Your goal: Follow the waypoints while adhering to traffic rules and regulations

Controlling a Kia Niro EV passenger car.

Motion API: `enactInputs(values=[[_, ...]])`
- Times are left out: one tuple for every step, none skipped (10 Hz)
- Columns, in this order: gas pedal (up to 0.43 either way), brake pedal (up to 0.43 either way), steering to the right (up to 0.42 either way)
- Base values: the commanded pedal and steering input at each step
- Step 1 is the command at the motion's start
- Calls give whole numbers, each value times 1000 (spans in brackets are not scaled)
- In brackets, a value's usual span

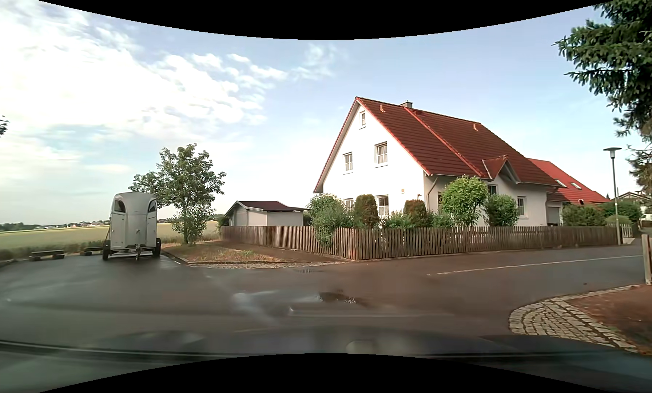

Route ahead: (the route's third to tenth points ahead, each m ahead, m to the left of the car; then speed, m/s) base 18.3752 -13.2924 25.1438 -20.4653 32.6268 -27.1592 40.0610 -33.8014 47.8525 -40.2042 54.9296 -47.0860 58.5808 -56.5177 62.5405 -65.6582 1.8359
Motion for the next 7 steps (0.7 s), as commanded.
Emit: enactInputs(values=[[0,134,19],[0,128,20],[0,128,20],[0,128,20],[0,128,20],[0,128,22],[0,128,23]])
